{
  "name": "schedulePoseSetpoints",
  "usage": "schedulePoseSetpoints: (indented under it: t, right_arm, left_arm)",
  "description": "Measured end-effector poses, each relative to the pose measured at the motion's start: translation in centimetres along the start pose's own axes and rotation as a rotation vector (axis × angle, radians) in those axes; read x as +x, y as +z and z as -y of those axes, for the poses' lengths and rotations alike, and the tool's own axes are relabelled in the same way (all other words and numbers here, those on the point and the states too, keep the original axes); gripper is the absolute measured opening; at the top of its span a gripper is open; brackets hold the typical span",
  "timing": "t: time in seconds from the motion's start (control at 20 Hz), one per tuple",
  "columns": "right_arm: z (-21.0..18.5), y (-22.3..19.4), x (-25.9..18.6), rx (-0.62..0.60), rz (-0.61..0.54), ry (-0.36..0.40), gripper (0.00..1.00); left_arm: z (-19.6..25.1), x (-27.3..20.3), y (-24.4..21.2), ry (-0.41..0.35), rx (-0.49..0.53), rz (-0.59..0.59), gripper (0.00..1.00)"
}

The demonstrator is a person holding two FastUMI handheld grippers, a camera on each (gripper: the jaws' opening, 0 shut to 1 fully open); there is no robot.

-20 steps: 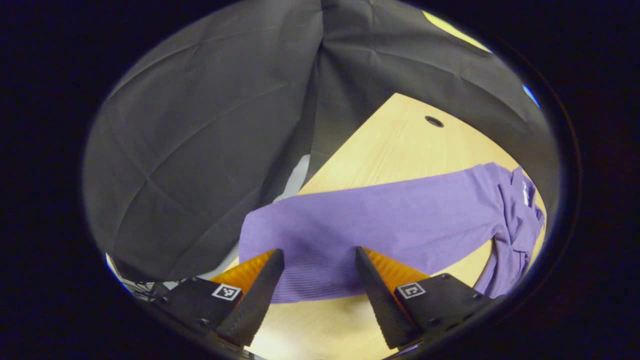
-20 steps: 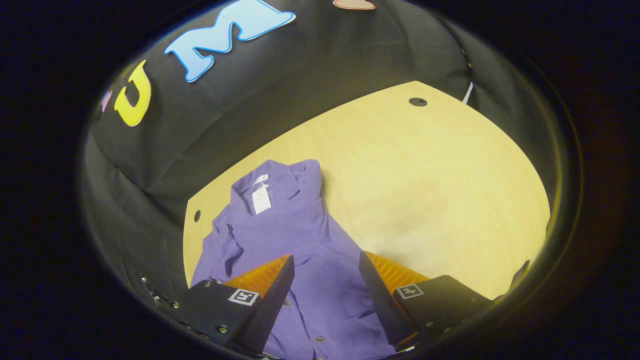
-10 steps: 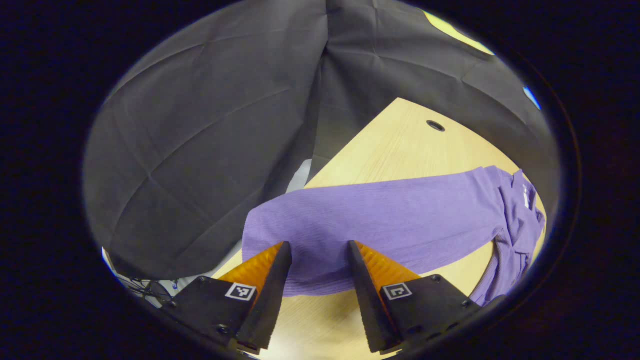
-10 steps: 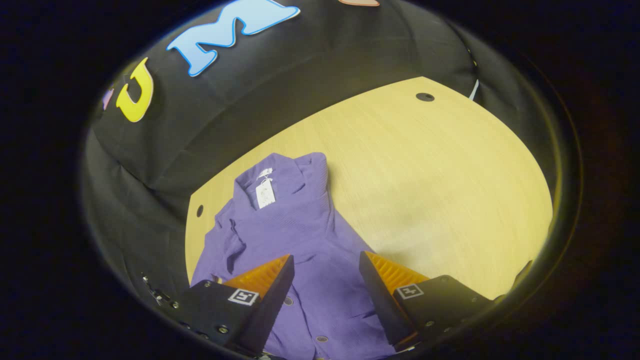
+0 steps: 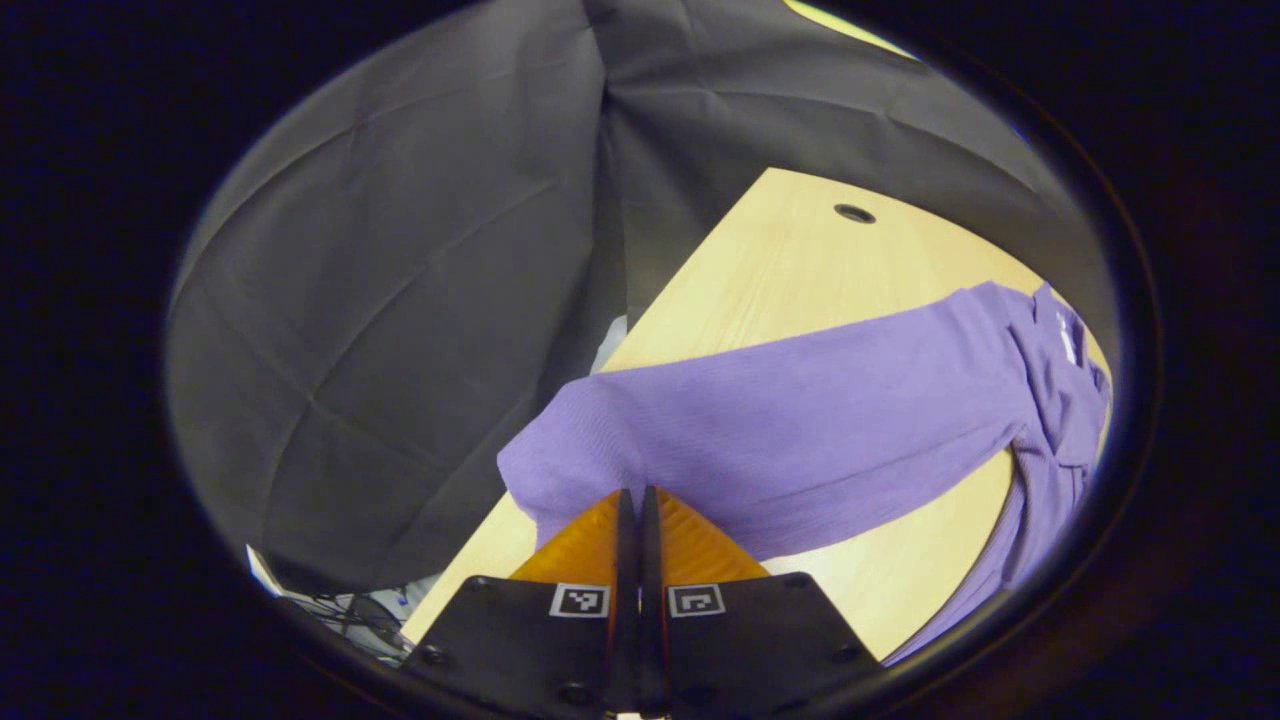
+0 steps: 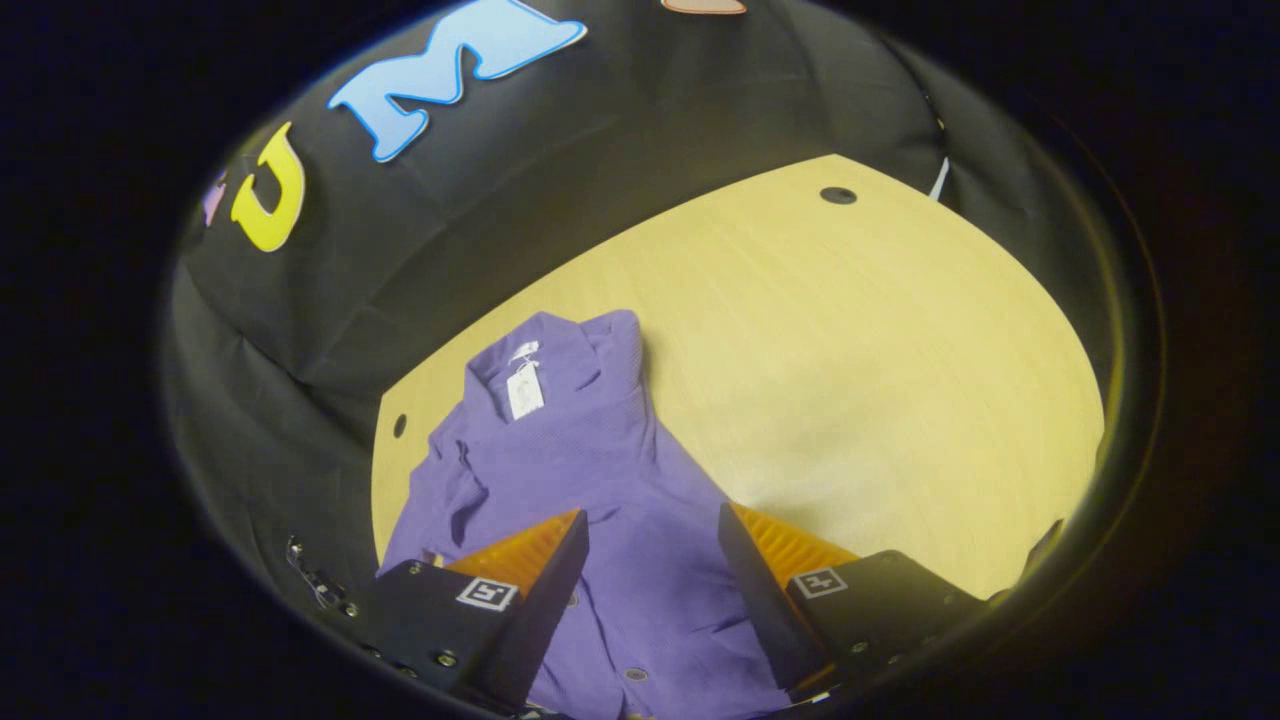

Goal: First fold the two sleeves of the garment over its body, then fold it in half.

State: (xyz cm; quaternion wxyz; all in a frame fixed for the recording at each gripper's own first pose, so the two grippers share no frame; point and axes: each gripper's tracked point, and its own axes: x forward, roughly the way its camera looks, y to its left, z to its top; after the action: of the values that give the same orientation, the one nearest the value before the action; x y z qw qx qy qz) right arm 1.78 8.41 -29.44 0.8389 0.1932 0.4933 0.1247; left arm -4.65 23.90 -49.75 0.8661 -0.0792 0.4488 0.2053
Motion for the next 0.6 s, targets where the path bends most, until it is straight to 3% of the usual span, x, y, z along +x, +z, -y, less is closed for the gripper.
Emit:
schedulePoseSetpoints:
  t: [0.3, 0.6]
  right_arm:
    - [1.2, 0.3, -0.7, 0.022, 0.003, -0.005, 0.84]
    - [1.3, -0.4, -0.4, 0.025, -0.008, 0.003, 0.84]
  left_arm:
    - [0.8, -0.4, 0.3, -0.033, 0.082, -0.024, 0.07]
    - [2.4, -2.5, 2.9, -0.089, -0.075, 0.054, 0.07]
